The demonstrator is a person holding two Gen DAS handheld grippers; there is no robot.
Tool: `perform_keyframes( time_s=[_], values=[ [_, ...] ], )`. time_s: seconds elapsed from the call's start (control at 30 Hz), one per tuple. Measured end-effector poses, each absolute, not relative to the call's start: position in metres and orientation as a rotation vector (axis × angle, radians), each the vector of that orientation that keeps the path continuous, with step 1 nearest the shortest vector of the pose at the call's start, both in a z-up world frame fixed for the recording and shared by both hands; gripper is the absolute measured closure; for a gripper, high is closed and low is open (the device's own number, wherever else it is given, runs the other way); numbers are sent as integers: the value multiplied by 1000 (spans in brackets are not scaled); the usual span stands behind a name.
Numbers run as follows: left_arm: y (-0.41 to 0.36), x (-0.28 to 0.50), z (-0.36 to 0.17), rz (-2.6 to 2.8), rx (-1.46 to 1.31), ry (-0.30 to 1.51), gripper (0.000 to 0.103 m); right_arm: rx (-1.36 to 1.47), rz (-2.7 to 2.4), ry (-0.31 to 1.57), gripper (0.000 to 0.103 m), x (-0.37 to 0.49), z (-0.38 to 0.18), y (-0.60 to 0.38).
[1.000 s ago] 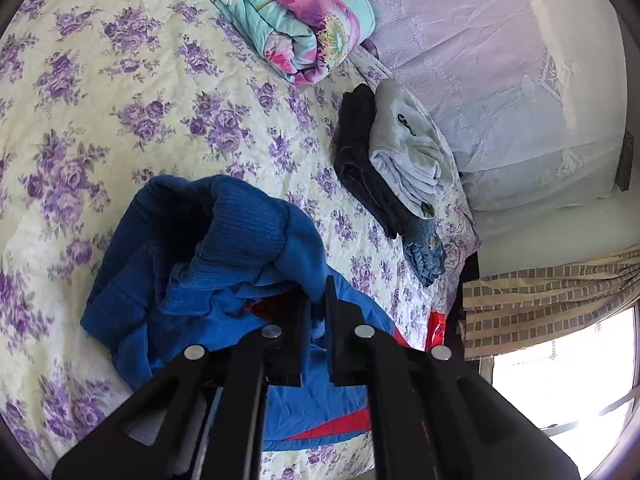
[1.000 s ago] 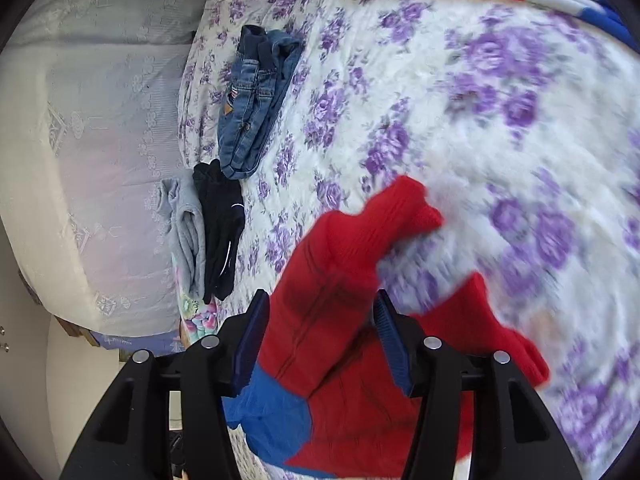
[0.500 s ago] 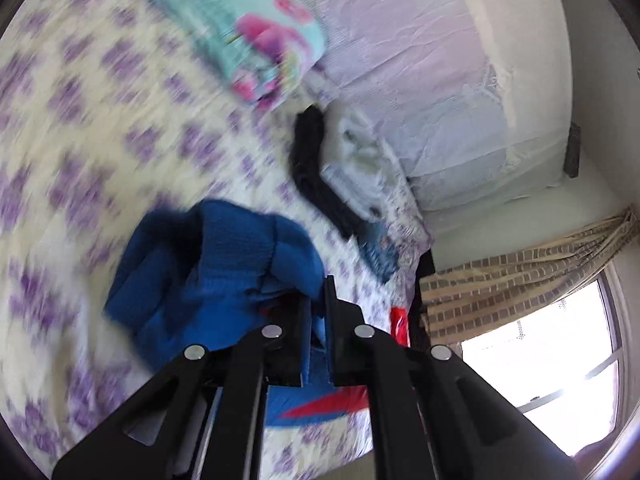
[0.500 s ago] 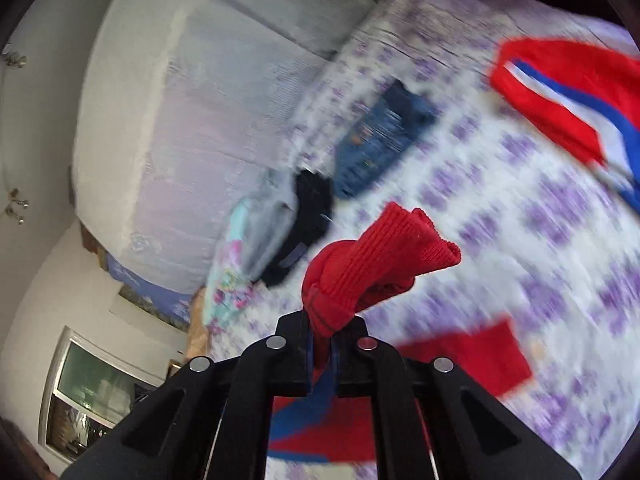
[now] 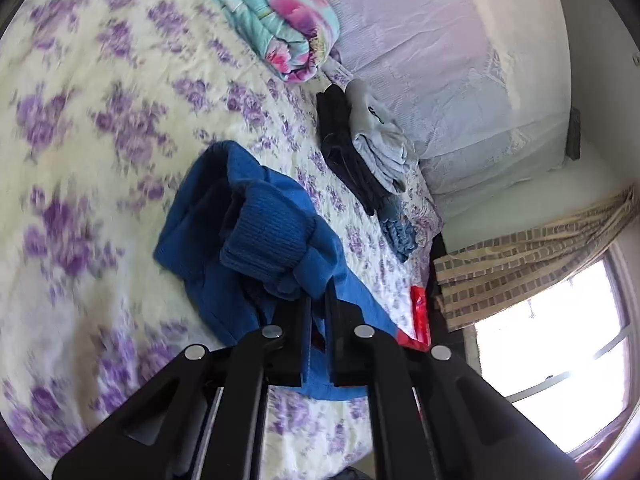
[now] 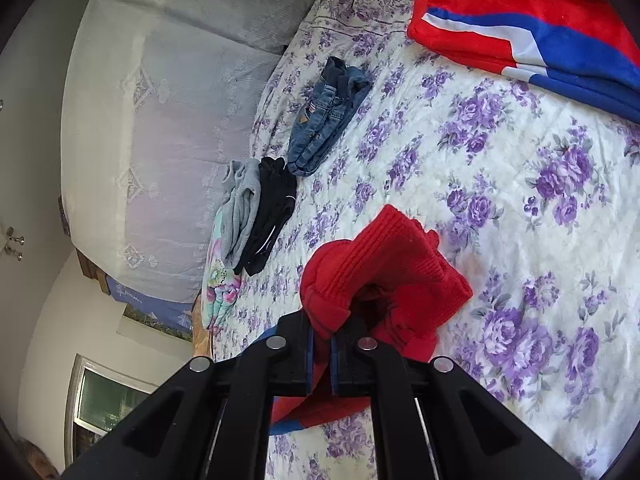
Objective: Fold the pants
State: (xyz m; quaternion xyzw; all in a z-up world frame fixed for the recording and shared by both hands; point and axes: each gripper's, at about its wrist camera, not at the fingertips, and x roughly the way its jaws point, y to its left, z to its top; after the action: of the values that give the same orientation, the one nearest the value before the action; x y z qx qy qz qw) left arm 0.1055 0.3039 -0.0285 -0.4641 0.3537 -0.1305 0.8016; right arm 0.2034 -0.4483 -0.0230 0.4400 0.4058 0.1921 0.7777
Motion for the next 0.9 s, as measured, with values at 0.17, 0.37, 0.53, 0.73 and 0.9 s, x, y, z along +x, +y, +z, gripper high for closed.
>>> perform_keyframes(
  time_s=[0.17,0.37,0.53,0.73,0.9],
  values=[
    [319,102,-94,-277,-1182,880,97,1029,375,923,97,187,-59,-462],
    [331,80,-102,-293,-1291,793,71,1055,353,973,78,187,-77,-462],
    [327,69,-78,-204,-1239,717,37,1025,356,952,60,176,-66,-460],
    [318,93,-76,-146,-1193,729,35,1038,387,961,46,165,-61,-453],
    [318,112,-81,-110,-1113,738,35,1034,392,980,43,160,-63,-451]
  ],
)
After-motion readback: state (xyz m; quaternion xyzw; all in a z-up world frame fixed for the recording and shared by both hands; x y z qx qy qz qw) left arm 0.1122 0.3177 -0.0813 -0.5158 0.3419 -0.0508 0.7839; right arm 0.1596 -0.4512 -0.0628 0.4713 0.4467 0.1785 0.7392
